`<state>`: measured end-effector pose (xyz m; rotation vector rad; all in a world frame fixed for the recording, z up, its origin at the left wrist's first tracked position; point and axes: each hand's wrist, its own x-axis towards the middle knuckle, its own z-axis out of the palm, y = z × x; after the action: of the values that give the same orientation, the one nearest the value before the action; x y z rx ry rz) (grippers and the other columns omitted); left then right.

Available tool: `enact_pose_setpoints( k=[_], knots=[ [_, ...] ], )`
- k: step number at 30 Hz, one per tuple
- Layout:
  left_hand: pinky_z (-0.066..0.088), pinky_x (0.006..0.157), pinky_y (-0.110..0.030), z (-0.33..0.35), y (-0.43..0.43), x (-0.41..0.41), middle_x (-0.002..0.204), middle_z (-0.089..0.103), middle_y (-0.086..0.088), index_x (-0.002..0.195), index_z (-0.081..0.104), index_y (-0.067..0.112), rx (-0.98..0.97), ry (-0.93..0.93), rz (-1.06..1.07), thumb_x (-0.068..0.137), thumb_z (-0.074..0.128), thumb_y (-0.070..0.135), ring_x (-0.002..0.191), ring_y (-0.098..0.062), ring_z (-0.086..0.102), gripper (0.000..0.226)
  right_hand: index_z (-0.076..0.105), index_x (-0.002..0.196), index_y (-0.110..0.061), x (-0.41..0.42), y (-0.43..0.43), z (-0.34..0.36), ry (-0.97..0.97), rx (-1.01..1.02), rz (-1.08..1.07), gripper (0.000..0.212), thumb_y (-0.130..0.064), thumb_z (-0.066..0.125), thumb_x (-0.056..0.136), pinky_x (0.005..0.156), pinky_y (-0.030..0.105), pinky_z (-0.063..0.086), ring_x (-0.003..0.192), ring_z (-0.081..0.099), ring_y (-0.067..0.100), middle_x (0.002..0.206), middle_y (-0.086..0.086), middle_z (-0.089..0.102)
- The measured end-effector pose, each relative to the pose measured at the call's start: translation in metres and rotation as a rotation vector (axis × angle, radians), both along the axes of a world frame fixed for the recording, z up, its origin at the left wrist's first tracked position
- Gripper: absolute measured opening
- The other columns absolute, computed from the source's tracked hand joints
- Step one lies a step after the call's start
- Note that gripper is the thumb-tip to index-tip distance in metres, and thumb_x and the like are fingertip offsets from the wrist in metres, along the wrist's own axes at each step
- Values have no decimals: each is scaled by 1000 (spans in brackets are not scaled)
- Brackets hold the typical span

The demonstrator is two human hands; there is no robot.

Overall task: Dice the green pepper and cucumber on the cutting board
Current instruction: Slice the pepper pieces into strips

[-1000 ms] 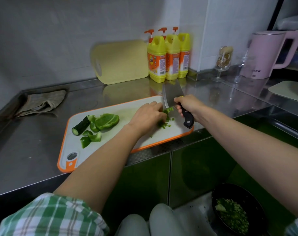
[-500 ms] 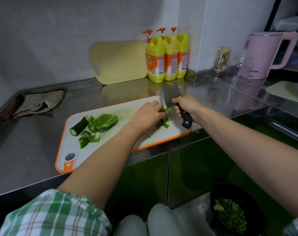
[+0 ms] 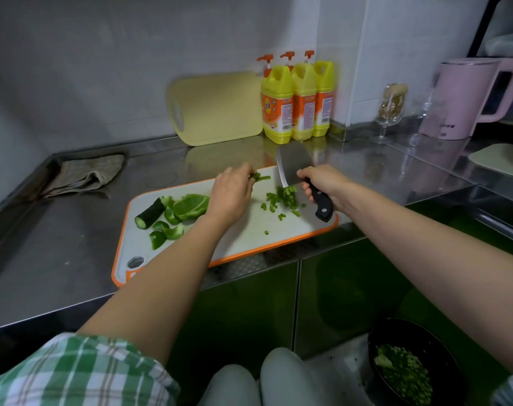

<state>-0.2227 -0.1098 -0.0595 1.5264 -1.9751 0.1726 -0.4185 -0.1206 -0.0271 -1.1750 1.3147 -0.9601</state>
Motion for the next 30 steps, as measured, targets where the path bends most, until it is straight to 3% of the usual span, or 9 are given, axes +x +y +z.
enact_pose_setpoints(
  k=[8, 14, 24, 27, 30],
  knots=[
    [37, 75, -38, -14, 27, 34, 115, 62, -24, 122, 52, 4, 154, 214, 339, 98, 38, 5, 106, -42, 56, 28, 47, 64, -10, 42, 28, -4, 385, -77, 329, 32, -11, 51, 96, 33, 13, 33, 28, 40, 7, 51, 3, 45],
    [40, 81, -42, -17, 42, 23, 112, 63, -25, 119, 52, 1, 192, 253, 294, 98, 38, 6, 105, -41, 56, 26, 48, 64, -8, 39, 37, -15, 571, -137, 398, 31, -10, 52, 95, 35, 19, 36, 35, 43, 11, 47, 4, 47],
    [43, 83, -44, -20, 34, 17, 115, 63, -23, 124, 52, 4, 235, 139, 271, 97, 41, 4, 106, -40, 56, 30, 48, 67, -4, 9, 8, -7, 657, -133, 201, 30, -7, 50, 96, 38, 23, 36, 42, 42, 20, 53, 11, 47],
    [44, 79, -44, -22, 31, 17, 113, 62, -21, 123, 51, 5, 216, 41, 251, 95, 42, 2, 102, -39, 57, 29, 47, 68, -5, 12, 7, -9, 553, -143, 194, 29, -9, 51, 96, 38, 22, 36, 42, 43, 19, 54, 10, 48],
    [43, 87, -44, -27, 30, 20, 118, 57, -19, 124, 51, 7, 206, -93, 268, 95, 45, 6, 109, -38, 52, 30, 47, 73, -6, 15, 10, -11, 445, -167, 166, 24, -12, 47, 97, 36, 20, 35, 42, 43, 19, 57, 10, 48]
  ],
)
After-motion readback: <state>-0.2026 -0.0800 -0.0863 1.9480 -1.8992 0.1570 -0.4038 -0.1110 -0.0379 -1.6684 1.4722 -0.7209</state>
